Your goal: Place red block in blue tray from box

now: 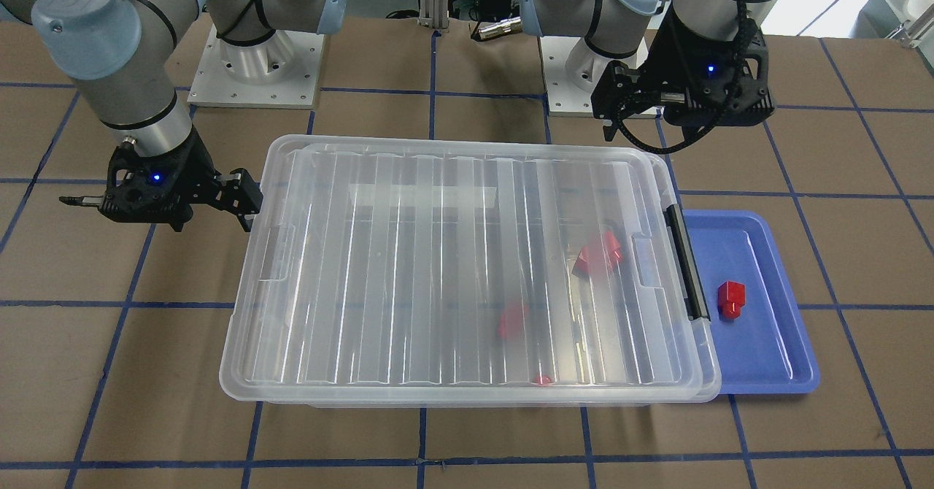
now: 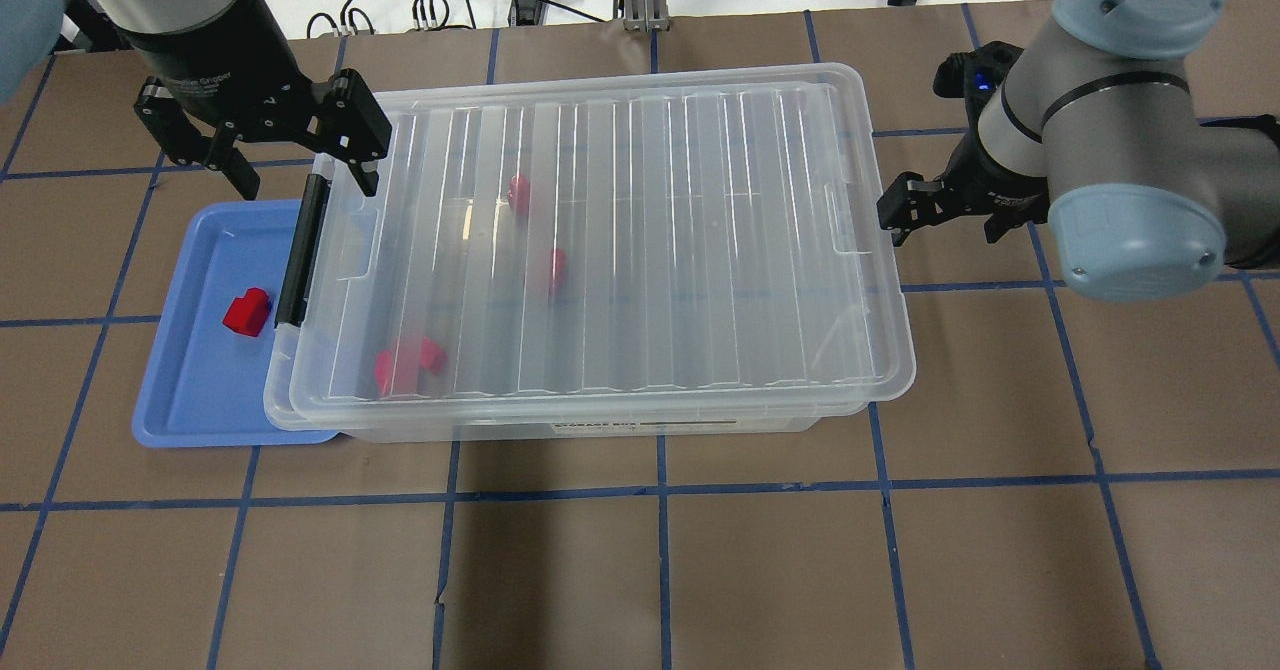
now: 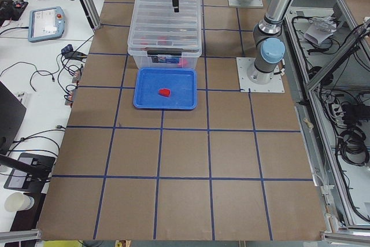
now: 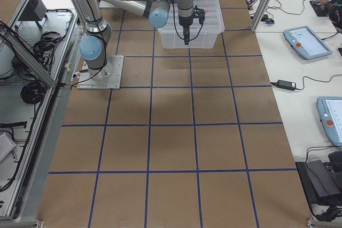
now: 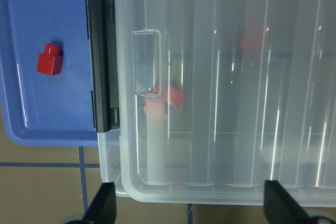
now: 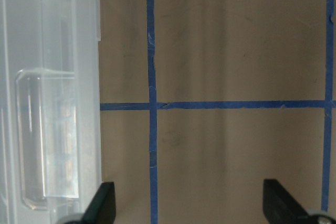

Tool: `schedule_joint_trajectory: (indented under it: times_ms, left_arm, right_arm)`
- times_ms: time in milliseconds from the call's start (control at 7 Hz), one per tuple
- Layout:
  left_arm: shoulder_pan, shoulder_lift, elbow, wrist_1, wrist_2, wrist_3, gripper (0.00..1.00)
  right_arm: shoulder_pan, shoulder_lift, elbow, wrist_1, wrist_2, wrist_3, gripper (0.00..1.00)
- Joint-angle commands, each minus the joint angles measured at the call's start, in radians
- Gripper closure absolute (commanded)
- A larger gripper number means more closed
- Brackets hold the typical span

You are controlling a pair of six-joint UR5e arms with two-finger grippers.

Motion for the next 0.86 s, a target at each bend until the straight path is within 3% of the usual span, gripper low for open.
schedule_joint_trajectory:
  times_ms: [0, 143, 429, 571, 714]
  left_arm:
    - [0.078, 0.004, -0.049, 0.079, -0.001, 0.077, 0.00]
    - [0.094, 0.007, -0.086, 0.179, -0.005, 0.090, 0.00]
    - [0.024, -0.003, -0.092, 0.217, -0.008, -0.023, 0.00]
    - [-0.054, 0.009, -0.113, 0.217, -0.007, -0.046, 0.00]
    - [-0.050, 0.009, -0.112, 0.218, -0.007, -0.028, 0.00]
  right_arm:
    - [0.000, -0.019, -0.085, 0.089, -0.015, -0.006, 0.00]
    - [0.003, -0.023, -0.162, 0.184, -0.015, 0.002, 0.00]
    - [0.068, -0.040, -0.335, 0.443, -0.017, 0.005, 0.00]
    - [0.098, -0.037, -0.368, 0.496, -0.017, 0.078, 0.00]
    - [0.099, -0.036, -0.330, 0.483, -0.020, 0.094, 0.00]
